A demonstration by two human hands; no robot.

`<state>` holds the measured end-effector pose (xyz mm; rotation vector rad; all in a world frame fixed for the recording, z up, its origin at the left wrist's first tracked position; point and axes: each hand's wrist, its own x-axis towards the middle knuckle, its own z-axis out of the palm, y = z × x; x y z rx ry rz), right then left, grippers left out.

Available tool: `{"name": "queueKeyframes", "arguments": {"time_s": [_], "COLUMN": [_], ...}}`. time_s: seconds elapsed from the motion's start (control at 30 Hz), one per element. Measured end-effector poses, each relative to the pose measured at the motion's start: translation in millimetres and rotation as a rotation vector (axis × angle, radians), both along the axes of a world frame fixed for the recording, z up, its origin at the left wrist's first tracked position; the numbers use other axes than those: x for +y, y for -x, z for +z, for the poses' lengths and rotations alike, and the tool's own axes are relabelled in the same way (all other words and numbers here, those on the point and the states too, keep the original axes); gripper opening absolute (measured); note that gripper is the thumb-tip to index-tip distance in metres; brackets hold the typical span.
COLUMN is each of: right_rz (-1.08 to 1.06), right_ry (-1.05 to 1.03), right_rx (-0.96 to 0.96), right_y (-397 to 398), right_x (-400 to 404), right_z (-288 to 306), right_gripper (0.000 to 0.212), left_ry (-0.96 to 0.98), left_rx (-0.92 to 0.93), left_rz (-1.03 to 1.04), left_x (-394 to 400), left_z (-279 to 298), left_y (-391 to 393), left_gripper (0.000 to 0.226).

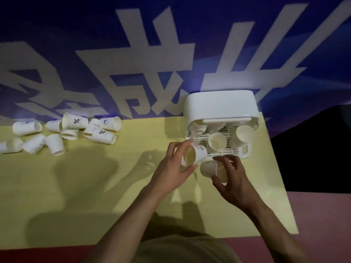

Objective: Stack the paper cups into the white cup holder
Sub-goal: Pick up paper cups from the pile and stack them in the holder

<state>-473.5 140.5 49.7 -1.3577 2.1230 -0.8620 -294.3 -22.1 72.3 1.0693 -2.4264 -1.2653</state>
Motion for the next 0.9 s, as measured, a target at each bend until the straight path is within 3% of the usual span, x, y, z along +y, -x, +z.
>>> {"name": "queueKeyframes", "arguments": {"time_s": [0.17, 0.4, 0.9], "right_rz": [-0.110, -0.192, -0.200], "right_ry": [0.004, -0.023, 0.015], "right_rx": [0.014, -0.009, -0.078], "right_y": [51, 74, 111], "right_x": [13, 25, 16], "right_z": [12, 10, -12], "right_gripper": [0.065, 0.064, 0.067], "left_ry": [0.142, 0.337, 0.206], "left_rx": [-0.068, -0.262, -0.602], "left_rz": [-0.019, -0.086, -0.209], "left_x": [7, 11, -7], "left_z": [12, -14, -71], "left_y": [74, 122, 170], "left_gripper": [0.077, 0.078, 0.091]}}
